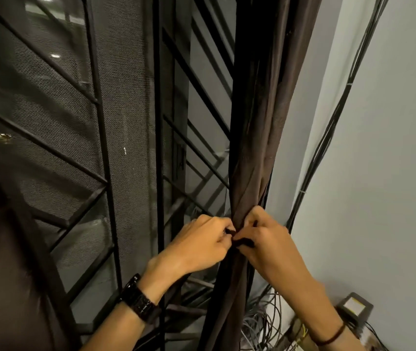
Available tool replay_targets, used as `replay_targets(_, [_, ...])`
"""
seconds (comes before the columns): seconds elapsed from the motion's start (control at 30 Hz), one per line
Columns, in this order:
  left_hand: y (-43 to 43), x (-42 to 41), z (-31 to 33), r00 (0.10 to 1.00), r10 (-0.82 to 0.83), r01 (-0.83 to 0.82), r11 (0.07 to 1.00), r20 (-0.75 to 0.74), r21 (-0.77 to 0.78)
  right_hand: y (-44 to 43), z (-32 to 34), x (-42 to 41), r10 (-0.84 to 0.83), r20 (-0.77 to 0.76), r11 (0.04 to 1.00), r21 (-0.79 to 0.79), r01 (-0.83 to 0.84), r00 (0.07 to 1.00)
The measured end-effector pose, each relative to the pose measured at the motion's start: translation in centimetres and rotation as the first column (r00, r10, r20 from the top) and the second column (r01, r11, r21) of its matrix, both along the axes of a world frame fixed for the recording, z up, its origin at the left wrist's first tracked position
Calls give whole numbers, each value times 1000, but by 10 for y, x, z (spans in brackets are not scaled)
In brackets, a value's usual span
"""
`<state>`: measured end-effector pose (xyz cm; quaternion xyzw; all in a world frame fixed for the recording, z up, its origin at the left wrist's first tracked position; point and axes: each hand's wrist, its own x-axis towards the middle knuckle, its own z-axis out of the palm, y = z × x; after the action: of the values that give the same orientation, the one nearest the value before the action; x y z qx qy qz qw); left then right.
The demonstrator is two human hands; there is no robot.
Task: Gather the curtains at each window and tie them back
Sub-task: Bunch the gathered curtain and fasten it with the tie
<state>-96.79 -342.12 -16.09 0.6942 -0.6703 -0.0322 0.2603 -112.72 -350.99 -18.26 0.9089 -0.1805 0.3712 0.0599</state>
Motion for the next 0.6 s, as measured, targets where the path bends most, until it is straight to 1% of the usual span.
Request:
replay_targets(0.07, [1, -4, -4, 996, 27, -23, 999, 87, -48, 1, -3, 4, -74, 114, 995, 69, 67, 991])
replay_targets(0.1, [1, -6, -6, 988, 49, -38, 996, 143, -80, 0, -4, 6, -100, 133, 992, 89, 89, 986])
replay_targets(0.2, [3, -14, -13, 951, 125, -74, 980, 282, -186, -3, -6, 7, -114, 109, 992, 67, 107, 987])
replay_targets(0.27, [4, -15, -14, 946, 143, -78, 972, 292, -223, -5, -8, 6, -85, 128, 996, 44, 80, 988])
replay_targets(0.33, [6, -15, -11, 963, 147, -99, 972, 227, -212, -5, -16, 8, -49, 174, 999, -12, 52, 984])
replay_targets(0.43, [10, -19, -5, 989, 118, -105, 983, 84, -151, -8, -37, 9, -31, 272, 979, -186, 84, 962])
replay_targets(0.47, [10, -19, -4, 994, 113, -112, 986, 6, -120, -10, -45, 9, -20, 315, 965, -241, 100, 949])
replay_targets(0.53, [10, -17, -7, 976, 125, -141, 987, -178, -77, -16, -55, 6, 17, 387, 941, -317, 116, 922])
replay_targets(0.57, [9, -17, -10, 960, 146, -167, 984, -238, -67, -18, -58, 4, 38, 412, 931, -346, 118, 910])
replay_targets(0.6, [10, -19, -12, 953, 161, -188, 979, -257, -82, -19, -60, 3, 56, 432, 924, -364, 117, 900])
